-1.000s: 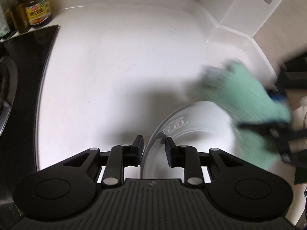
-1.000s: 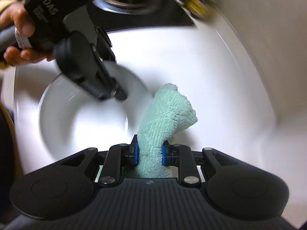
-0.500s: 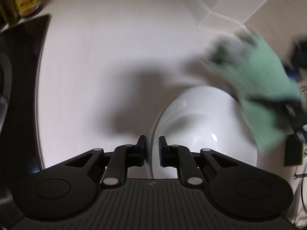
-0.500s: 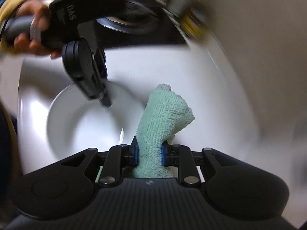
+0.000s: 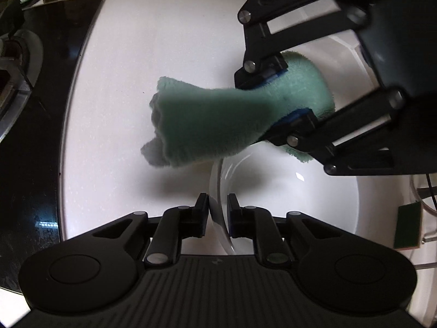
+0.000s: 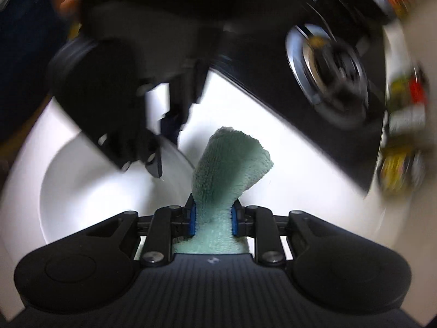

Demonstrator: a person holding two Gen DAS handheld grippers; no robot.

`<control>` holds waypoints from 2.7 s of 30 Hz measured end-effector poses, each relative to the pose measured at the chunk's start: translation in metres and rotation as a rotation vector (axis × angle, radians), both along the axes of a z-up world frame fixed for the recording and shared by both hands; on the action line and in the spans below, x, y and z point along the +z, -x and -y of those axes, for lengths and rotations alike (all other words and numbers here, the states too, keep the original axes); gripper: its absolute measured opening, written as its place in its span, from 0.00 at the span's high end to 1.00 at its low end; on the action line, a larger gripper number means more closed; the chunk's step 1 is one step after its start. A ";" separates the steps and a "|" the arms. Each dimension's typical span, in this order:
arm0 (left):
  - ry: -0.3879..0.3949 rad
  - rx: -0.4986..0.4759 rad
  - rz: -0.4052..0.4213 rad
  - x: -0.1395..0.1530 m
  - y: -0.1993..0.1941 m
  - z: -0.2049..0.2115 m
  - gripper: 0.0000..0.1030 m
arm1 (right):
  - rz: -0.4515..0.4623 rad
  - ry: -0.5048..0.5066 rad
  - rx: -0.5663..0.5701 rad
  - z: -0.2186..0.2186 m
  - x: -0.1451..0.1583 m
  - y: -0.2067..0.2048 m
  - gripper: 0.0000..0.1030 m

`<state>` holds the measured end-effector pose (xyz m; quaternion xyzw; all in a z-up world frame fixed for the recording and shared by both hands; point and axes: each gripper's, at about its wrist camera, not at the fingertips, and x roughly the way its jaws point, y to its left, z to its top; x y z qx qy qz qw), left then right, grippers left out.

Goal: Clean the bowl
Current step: 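Tilt the bowl up with the left tool while the right tool wipes its interior, then keep wiping inside the bowl with the right tool while the left tool holds the rim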

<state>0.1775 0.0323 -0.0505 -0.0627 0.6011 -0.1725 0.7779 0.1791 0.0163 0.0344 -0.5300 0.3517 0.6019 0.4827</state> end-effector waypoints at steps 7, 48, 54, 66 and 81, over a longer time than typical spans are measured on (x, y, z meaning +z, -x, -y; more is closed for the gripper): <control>-0.084 0.026 0.082 -0.004 0.000 0.011 0.76 | -0.113 -0.075 -0.471 0.048 0.003 -0.015 0.81; -0.438 -0.201 0.206 -0.005 -0.038 0.045 0.67 | -0.020 -0.130 -0.682 0.086 0.017 -0.036 0.79; -0.422 -0.037 0.217 0.000 -0.037 0.037 0.62 | -0.086 -0.298 -1.322 0.130 0.019 0.003 0.78; -0.479 0.060 0.184 -0.002 -0.008 0.041 0.72 | -0.282 -0.396 -1.667 0.163 0.008 0.050 0.75; -0.312 -0.498 0.045 0.008 -0.058 0.060 0.80 | -0.199 -0.154 -0.586 0.126 0.013 -0.002 0.74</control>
